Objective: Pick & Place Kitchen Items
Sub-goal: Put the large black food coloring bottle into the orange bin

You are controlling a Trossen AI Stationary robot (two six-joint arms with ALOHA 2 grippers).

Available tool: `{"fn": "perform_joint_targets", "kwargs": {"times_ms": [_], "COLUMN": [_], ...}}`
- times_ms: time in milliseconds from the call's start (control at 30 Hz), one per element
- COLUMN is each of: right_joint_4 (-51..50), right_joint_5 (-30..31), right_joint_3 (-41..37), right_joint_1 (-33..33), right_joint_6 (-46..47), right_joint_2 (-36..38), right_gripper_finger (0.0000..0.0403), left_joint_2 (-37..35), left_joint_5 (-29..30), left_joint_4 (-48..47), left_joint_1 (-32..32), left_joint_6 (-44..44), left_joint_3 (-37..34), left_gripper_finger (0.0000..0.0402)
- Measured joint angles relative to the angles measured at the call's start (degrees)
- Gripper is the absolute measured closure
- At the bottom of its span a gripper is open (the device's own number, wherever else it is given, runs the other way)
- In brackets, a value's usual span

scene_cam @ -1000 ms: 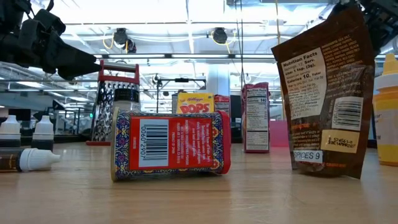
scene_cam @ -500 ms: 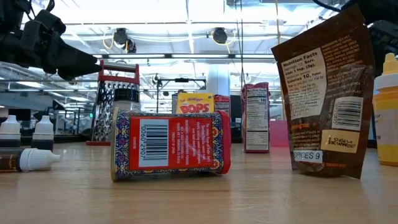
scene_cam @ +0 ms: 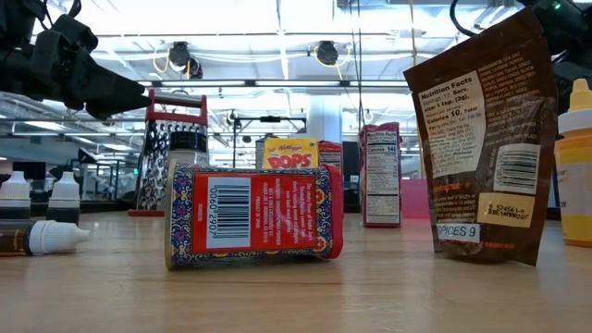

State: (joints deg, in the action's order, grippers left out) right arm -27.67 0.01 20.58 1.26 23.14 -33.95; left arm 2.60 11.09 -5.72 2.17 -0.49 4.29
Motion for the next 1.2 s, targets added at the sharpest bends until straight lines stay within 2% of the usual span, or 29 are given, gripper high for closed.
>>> {"fn": "perform_joint_targets", "kwargs": {"times_ms": [200,500,667,833,1000,1200], "right_joint_4": [0.2,0.4,0.7,5.8,11.8,16.9], "right_joint_5": [0.0,2.6,3.5,4.5,4.4,4.3], "right_joint_3": [0.0,0.8,4.2,8.3,12.4,17.7], "right_joint_1": [0.0,0.0,0.0,0.0,0.0,0.0], "right_joint_6": [0.2,0.7,0.1,-2.0,-5.6,-8.9], "right_joint_2": [-0.3,-0.4,-0.4,-0.7,-4.2,-11.8], "right_gripper_finger": [0.0262,0.0263,0.0263,0.0263,0.0263,0.0263], "left_joint_2": [0.0,0.0,0.0,0.0,1.3,8.4], "left_joint_5": [0.0,0.1,1.0,1.0,0.9,-0.1], "left_joint_4": [0.0,0.0,0.1,3.8,7.1,15.8], "left_joint_1": [0.0,0.0,0.0,0.0,0.0,0.0], "left_joint_6": [0.0,-2.4,-5.0,-7.5,-10.4,-11.8], "left_joint_3": [0.0,0.0,0.0,0.0,0.0,0.0], "left_gripper_finger": [0.0144,0.0144,0.0144,0.0144,0.0144,0.0144]}}
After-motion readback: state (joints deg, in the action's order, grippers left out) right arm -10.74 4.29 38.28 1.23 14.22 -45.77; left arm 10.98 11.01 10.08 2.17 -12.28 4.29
